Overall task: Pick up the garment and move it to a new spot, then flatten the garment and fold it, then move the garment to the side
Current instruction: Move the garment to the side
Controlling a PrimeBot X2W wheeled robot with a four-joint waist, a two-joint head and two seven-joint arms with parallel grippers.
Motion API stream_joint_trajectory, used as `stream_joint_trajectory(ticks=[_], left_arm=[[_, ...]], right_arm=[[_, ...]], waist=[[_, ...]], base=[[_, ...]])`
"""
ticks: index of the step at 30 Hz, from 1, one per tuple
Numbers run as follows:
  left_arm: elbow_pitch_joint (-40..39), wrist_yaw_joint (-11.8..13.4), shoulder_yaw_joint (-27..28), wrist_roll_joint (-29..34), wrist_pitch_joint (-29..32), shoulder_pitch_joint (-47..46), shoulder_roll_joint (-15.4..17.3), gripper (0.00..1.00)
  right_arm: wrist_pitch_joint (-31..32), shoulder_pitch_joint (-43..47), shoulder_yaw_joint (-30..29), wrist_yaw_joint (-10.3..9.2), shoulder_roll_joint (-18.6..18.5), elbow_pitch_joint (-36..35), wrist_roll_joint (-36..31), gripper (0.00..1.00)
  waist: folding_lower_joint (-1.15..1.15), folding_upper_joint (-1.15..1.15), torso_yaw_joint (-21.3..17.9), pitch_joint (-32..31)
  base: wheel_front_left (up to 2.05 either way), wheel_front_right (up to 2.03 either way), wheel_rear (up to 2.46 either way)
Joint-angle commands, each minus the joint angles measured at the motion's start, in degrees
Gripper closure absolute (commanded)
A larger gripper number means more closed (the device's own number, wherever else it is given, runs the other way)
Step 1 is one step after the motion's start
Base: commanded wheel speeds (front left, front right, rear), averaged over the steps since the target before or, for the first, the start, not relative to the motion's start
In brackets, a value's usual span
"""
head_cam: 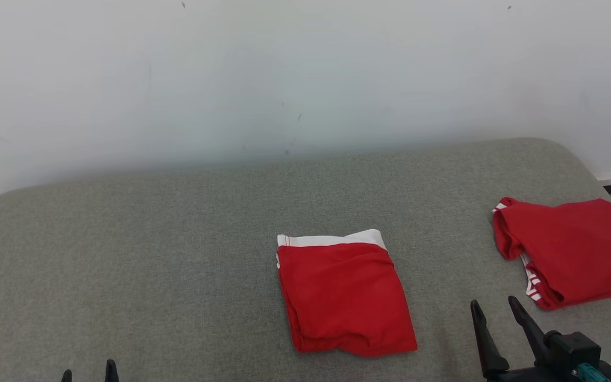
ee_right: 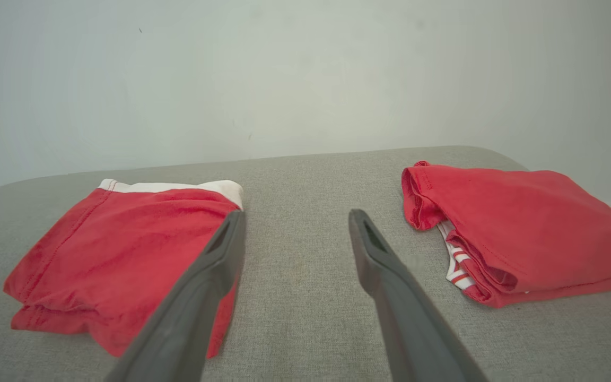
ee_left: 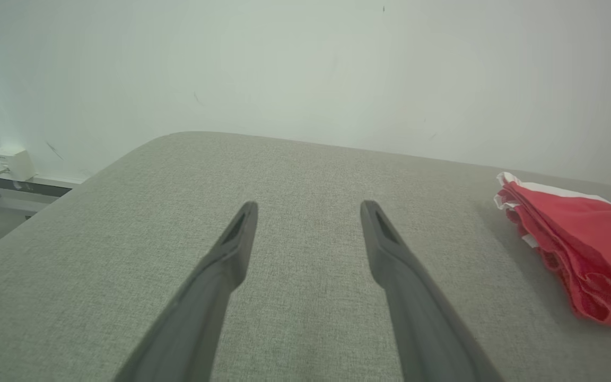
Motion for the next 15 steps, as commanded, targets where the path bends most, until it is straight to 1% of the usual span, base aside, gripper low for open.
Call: stream_joint_trajectory(ticks=[1, 10, 15], left_arm=[[0.28, -0.08, 0.15, 0.66, -0.16, 0.32, -0.06, 0.0], [0.91, -0.34, 0.69, 0.89, -0.16, 0.19, -0.06, 0.0], [0.99, -0.4, 0.93, 0.99, -0.16, 0.0, -0.06, 0.0]], right_arm=[[-0.3, -0.17, 0.14, -0.15, 0.14, 0.4, 0.14, 0.0], [-0.63, -0.82, 1.72, -0.15, 0.67, 1.78, 0.71, 0.0], [-0.77, -1.1, 2.27, -0.15, 0.34, 2.08, 1.35, 0.0]], waist=[[0.0, 0.0, -0.02, 0.01], [0.0, 0.0, 0.23, 0.16], [0.0, 0.0, 0.41, 0.28]], base=[[0.0, 0.0, 0.0], [0.0, 0.0, 0.0], [0.0, 0.0, 0.0]])
